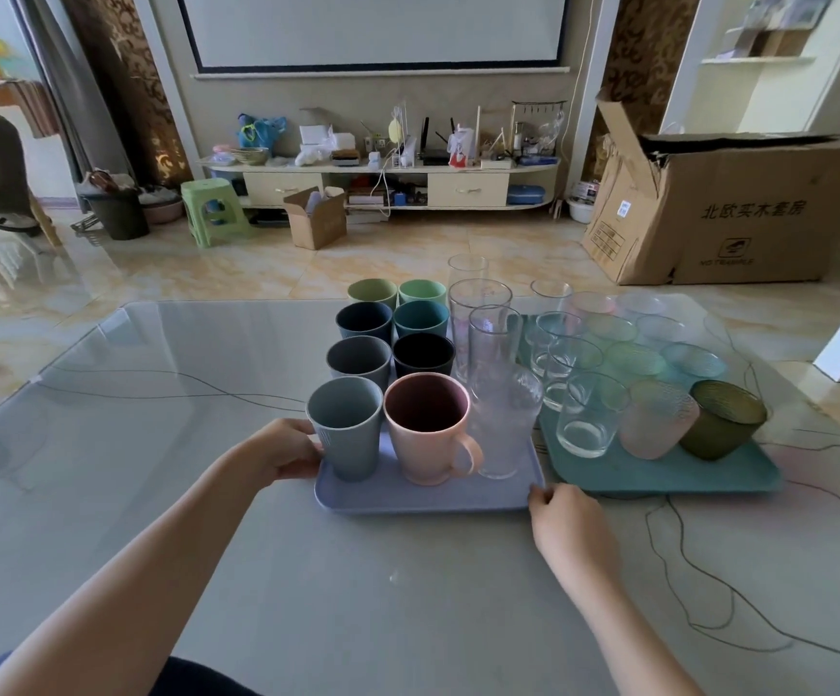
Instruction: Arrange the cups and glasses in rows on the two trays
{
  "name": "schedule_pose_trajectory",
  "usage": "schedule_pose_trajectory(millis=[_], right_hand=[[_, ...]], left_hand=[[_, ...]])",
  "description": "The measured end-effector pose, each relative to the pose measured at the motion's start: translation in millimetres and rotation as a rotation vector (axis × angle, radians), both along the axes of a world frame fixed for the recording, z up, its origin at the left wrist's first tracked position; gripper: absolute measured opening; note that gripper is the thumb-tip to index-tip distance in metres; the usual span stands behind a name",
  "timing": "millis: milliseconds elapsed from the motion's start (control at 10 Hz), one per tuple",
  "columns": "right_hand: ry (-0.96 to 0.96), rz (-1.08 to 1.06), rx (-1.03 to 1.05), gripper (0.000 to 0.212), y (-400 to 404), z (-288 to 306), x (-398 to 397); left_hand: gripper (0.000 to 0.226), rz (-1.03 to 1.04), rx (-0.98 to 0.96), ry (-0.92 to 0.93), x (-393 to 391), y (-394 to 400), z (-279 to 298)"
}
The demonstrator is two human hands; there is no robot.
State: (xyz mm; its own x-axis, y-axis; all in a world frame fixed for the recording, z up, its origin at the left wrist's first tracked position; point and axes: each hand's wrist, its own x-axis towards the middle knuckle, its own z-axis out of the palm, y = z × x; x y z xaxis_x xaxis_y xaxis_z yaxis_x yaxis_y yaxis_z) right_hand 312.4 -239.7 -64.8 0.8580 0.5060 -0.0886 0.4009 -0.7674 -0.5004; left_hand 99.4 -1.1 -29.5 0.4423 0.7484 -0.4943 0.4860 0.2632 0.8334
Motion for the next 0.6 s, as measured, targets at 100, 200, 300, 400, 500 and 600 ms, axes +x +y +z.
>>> schedule_pose_trajectory(millis=[100,200,300,400,500,600], right_hand=[[-0.015,-0.010,-0.030,0.039,0,-1,6],[0.015,-0.008,-0.055,0.037,0,0,17],[0.066,0.017,-0.053,0.034,0,3,23],[0.074,0.085,-0.021,0.035,-5,4,24],[0.272,0.182,0.114,0.039,-17,9,23],[0.513,0.210,0.371,0.034,-39,34,27]], left_hand=[[0.030,-0.026,0.033,0.004,8,-1,0],[0.029,-0.084,0.072,0.016,13,-4,-2],[0.026,-0.097,0.087,0.022,14,-6,-1],[0.027,-0.117,0.048,0.019,13,-6,5],[0.025,-0.165,0.083,0.202,10,-5,14],[0.035,-0.134,0.474,0.400,4,13,31]])
